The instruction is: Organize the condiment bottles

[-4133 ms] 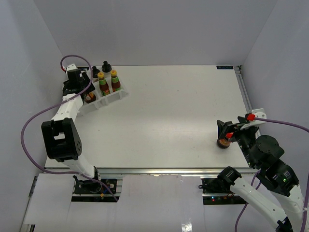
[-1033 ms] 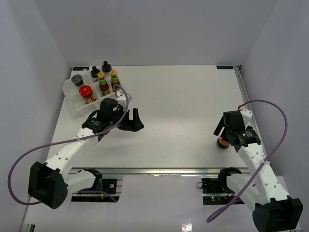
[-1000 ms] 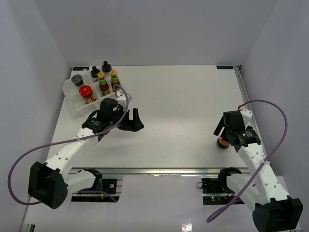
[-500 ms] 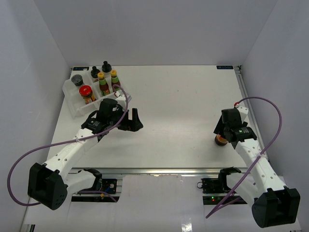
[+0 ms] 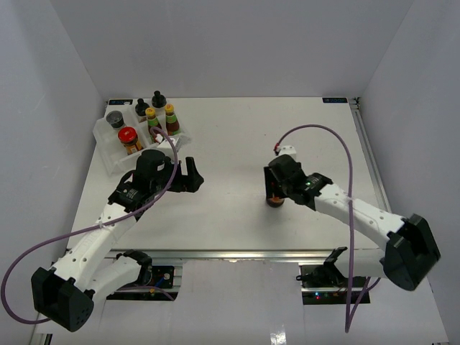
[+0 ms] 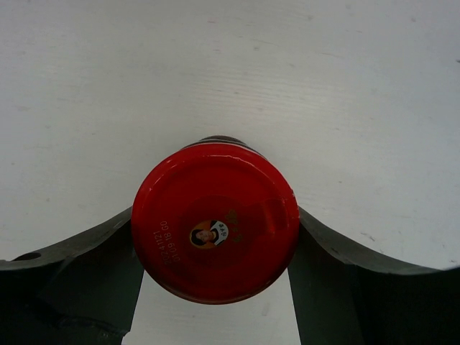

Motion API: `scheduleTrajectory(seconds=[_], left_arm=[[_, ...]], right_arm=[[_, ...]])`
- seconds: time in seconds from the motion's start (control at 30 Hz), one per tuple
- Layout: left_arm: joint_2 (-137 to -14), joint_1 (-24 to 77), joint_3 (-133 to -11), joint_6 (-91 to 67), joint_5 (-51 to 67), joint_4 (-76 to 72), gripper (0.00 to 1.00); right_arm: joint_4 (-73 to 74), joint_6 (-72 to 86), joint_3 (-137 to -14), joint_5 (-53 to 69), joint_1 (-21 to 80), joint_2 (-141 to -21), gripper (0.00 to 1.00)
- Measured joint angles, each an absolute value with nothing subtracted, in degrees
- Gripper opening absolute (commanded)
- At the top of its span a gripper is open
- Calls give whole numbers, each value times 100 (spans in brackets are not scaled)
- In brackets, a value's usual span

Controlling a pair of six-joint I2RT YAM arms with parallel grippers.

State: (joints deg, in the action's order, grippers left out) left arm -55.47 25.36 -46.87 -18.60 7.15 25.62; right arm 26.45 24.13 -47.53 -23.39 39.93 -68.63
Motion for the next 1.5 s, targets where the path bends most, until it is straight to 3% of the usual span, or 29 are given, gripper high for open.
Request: scheduleTrajectory(seconds=[0.33, 0.4, 0.5, 0.6, 0.77, 1.07, 1.5], left_arm=[[-5124, 2540, -5116, -1917, -287, 3361, 96], [-5053, 2541, -5118, -1918, -474, 3512, 96], [-5011, 2541, -5139, -1929, -660, 3712, 96], [-5002, 2541, -5188, -1957, -768, 3860, 96], [-4965, 2536, -5280, -1986, -781, 4036, 96], [-4945, 2536, -6037, -2038, -350, 4346, 97], [-6142, 2616, -6660, -1942, 1079, 4175, 97]], right_arm=[[2475, 2510, -7228, -2607, 6081, -9619, 44], [2444, 2513, -7579, -2622, 6265, -9944, 52], [2439, 2511, -7969, -2709, 6455, -10296, 73], [2473, 2539, -8202, -2777, 6572, -10489, 87], [2556, 2591, -8241, -2915, 6632, -10536, 94], [2759, 2464, -8177, -2986, 6641, -10026, 90], [3119, 2499, -7075, -2850, 6646, -6705, 90]])
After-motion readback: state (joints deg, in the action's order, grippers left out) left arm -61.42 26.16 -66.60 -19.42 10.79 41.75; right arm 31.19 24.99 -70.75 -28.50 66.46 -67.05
